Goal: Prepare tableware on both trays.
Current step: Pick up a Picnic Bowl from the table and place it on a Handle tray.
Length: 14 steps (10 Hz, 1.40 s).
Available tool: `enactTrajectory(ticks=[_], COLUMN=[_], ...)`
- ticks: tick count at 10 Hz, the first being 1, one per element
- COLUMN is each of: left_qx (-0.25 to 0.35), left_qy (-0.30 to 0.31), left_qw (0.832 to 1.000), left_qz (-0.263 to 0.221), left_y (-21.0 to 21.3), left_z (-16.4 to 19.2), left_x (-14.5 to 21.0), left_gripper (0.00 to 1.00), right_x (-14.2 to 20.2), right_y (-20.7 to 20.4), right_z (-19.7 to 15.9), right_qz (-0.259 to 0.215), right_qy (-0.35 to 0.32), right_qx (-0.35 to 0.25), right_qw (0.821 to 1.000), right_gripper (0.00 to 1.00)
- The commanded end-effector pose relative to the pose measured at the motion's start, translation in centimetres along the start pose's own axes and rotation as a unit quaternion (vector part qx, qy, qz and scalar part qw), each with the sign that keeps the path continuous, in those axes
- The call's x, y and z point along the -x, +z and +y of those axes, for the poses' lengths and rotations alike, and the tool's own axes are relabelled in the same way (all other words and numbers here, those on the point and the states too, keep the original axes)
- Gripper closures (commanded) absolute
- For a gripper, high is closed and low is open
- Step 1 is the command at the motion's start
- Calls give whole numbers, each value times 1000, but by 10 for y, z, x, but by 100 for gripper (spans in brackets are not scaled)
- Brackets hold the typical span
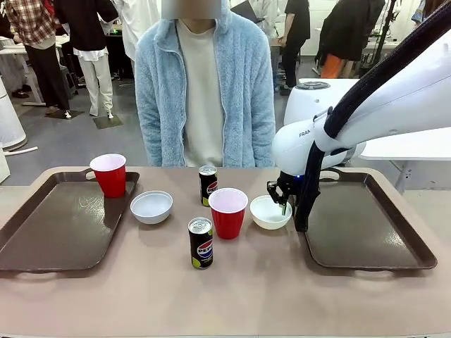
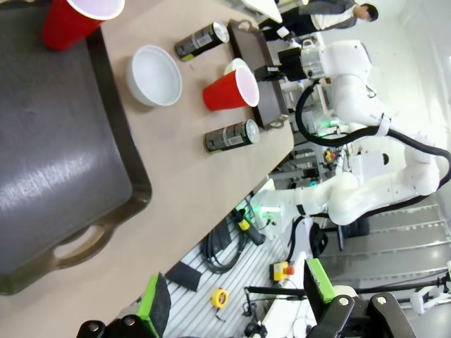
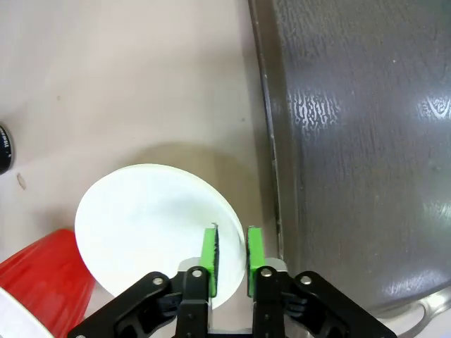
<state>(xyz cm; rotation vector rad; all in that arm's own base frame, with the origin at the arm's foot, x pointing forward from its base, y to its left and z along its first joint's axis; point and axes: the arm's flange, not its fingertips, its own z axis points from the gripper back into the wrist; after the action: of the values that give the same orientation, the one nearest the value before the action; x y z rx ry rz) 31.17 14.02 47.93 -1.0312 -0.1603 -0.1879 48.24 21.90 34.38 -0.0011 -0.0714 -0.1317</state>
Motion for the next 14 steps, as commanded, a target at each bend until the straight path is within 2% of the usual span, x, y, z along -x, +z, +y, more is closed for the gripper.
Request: enactTrajectory(ticks=[1,4,6,7,9,12,14], left_qx=[3,3,3,3,3,3,3], left_qy=[-4,-4,-4,-4,-4,-4,-4], left_qw=[1000,1000,1000,1000,1000,1000,1000], left_qz=[-1,-1,-1,-1,-1,-1,-1], left_y=[1,1,1,1,1,1,1], left_z=[-1,-1,-1,-1,-1,-1,-1], left_x=[0,0,0,0,0,0,0], left_gripper=[0,0,0,0,0,0,0], right_x=[2,2,34,46,61,65,64], right_y=[4,6,56,84,114,114,123], right_z=[6,4,-9,-23,-53,-114,-159], right_qz=[4,14,17,-4,3,33,26], right_qy=[7,6,25,26,24,39,44], right_qx=[-1,-3,-7,-12,-29,-32,-48], right_qw=[1000,1000,1000,1000,999,998,998], right_gripper=[100,100,100,100,100,100,100])
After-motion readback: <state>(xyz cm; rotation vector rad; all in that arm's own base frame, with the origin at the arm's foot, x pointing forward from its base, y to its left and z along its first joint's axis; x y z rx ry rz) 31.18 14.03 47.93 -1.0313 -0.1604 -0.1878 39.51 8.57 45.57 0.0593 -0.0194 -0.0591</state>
